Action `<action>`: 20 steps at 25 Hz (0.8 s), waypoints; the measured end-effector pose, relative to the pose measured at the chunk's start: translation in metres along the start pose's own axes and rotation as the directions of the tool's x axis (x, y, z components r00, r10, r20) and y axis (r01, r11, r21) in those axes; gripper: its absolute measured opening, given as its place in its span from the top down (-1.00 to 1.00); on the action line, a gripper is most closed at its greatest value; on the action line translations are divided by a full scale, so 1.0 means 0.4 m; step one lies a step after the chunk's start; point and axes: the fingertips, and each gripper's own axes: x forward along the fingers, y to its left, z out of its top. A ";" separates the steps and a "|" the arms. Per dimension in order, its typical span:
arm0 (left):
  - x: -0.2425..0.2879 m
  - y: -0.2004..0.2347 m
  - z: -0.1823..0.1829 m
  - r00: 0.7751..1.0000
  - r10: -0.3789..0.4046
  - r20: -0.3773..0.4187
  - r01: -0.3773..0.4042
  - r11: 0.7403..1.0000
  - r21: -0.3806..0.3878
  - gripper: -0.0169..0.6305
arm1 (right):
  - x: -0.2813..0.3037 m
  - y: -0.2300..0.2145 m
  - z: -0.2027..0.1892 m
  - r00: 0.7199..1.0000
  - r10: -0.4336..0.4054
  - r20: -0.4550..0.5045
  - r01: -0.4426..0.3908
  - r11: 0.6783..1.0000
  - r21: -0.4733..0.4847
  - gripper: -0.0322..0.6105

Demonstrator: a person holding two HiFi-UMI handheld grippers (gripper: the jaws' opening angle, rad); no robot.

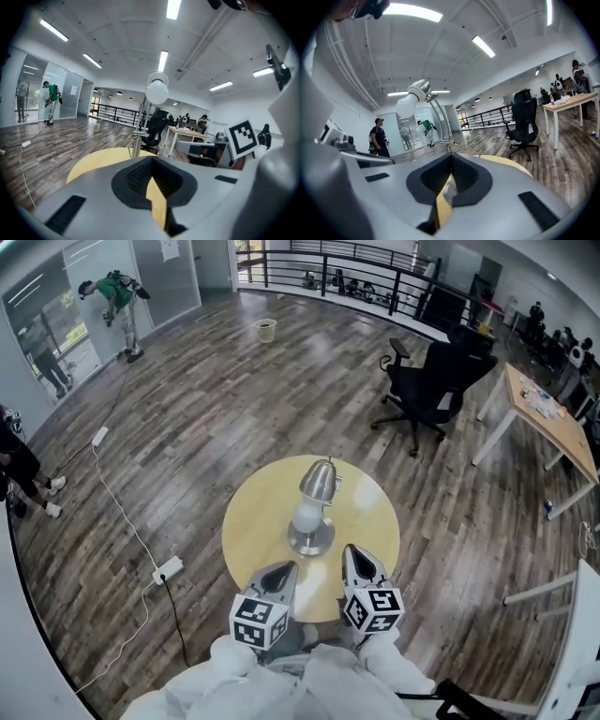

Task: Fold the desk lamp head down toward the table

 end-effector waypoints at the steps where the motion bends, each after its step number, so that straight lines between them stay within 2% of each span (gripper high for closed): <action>1: 0.014 0.006 0.009 1.000 0.003 -0.005 -0.003 1.000 0.000 0.96 | 0.017 -0.013 -0.010 1.000 0.007 -0.018 -0.007 1.000 -0.012 0.86; 6: 0.042 0.018 0.038 1.000 0.014 -0.020 -0.013 1.000 0.021 0.96 | 0.103 -0.063 -0.121 0.991 0.059 -0.117 -0.061 0.998 -0.015 0.86; 10: 0.026 0.039 0.074 0.999 0.028 -0.019 -0.027 0.999 0.046 0.95 | 0.216 -0.073 -0.237 0.970 0.123 -0.208 -0.141 0.987 -0.075 0.86; 12: 0.012 0.049 0.100 0.999 0.022 -0.023 -0.021 0.999 0.026 0.81 | 0.262 -0.066 -0.289 0.951 0.174 -0.254 -0.203 0.975 -0.090 0.86; 14: -0.003 0.052 0.146 1.000 0.003 -0.016 -0.002 1.000 0.015 0.65 | 0.299 -0.060 -0.335 0.928 0.219 -0.301 -0.256 0.962 -0.090 0.86; 16: -0.016 0.049 0.218 1.000 -0.003 0.007 0.003 0.999 0.047 0.55 | 0.327 -0.059 -0.369 0.906 0.243 -0.345 -0.293 0.951 -0.098 0.86; 20: -0.030 0.028 0.375 0.997 0.009 0.080 -0.019 0.991 0.131 0.40 | 0.350 -0.084 -0.427 0.877 0.222 -0.426 -0.303 0.944 -0.131 0.86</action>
